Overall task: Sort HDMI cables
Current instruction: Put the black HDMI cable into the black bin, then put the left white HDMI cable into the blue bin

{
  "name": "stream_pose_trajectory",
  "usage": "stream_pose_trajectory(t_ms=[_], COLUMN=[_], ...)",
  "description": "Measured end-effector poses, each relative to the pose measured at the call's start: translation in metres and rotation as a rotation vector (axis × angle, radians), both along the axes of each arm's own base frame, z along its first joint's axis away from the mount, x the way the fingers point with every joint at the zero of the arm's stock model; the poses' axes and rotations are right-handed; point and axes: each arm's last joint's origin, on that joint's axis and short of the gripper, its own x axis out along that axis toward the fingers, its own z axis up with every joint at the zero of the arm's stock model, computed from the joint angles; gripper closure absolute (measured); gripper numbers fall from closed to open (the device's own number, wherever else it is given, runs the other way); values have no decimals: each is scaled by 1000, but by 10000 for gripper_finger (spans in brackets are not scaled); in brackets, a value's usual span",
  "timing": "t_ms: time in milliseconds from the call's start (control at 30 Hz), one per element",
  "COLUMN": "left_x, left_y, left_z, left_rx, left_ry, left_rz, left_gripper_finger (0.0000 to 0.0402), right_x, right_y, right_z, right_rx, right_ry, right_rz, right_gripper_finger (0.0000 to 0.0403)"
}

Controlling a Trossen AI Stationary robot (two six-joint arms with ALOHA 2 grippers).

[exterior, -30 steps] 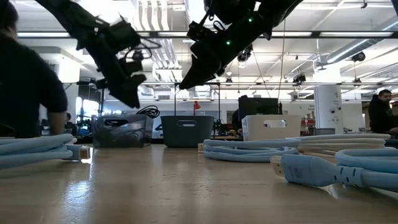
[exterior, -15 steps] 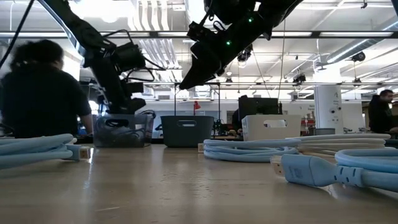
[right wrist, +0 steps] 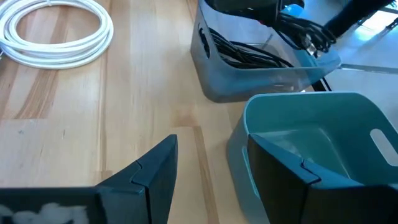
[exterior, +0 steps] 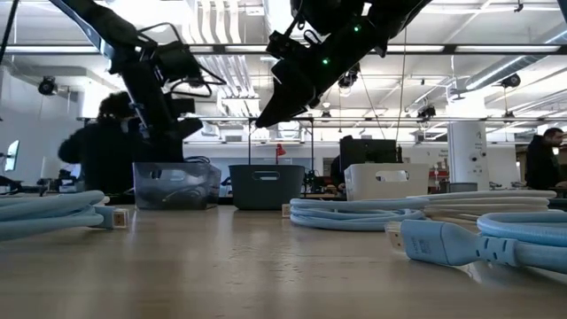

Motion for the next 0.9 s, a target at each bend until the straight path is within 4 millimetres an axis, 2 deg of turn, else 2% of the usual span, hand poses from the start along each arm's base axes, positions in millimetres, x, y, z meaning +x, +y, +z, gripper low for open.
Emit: stream_pose_trajectory(t_ms=[233,467,667,767,900], left_x=[3,10,17,18,12], left_y=[2,6,-3,-15,-36], left_z=[-13,-19,5,21,44], left_rx=[4,35,-6,-33,18], left_ry=[-17,17,-94,-187,-263], left_rz=[5,-67,-300,-454,-659], left_gripper_finger=[251,238,237,237,237], right_x=[0,0,0,0,0], right_y=[0,0,0,2,4], right_z=[0,0,0,-1,-1], right_rx=[1,-1,-2,30,65], right_ry=[0,0,4,2,-1], right_rz=[0,1,21,63,111], right_gripper_finger=[216,216,216,216,216])
